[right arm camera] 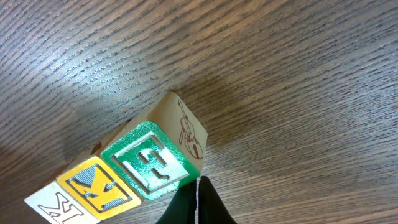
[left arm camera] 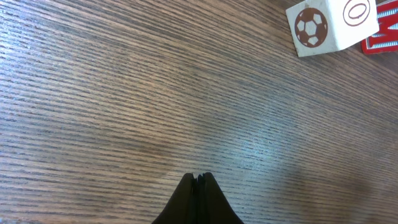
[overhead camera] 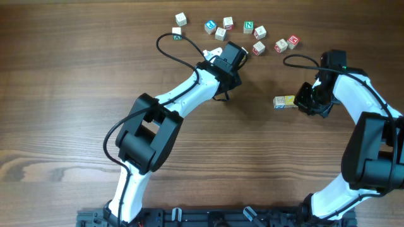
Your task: Form a horizontal line
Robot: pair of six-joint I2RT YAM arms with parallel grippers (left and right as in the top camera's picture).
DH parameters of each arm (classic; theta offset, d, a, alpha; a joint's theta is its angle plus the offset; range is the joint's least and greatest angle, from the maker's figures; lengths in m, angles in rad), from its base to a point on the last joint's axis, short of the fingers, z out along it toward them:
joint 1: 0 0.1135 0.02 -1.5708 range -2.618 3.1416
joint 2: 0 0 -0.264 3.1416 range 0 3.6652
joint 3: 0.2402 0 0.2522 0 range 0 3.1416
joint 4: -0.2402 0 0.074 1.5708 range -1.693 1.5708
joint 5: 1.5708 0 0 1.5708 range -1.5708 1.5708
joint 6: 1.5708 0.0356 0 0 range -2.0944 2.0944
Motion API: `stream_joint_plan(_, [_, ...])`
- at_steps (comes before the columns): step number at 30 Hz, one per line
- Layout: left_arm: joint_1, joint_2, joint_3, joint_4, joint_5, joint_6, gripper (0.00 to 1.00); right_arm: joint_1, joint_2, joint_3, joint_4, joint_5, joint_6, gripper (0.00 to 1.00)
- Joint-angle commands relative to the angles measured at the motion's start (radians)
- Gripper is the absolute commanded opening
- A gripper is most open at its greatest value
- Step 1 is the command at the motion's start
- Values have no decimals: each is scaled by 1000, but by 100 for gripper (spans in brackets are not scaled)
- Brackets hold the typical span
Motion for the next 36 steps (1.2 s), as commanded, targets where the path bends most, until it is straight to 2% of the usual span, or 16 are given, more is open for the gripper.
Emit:
stream_joint_plan(1, [-1,-39,-10,-1,5,-1,4,1,20,14,-3,-19,-9,5])
stream_joint_plan(21, [-1,-39,-10,-1,4,-1,4,1,20,14,-14,-55,-29,4])
stream_joint_plan(23, [-1,-39,-10,-1,4,-1,4,1,20,14,-36,38,-27,4])
stream_joint_plan(28, [-1,-39,-10,-2,4,-1,4,-1,20,14,-56,317,134,4])
stream_joint_plan(36, [-1,-39,-10,-4,4,-1,4,-1,20,14,122,318,112,5])
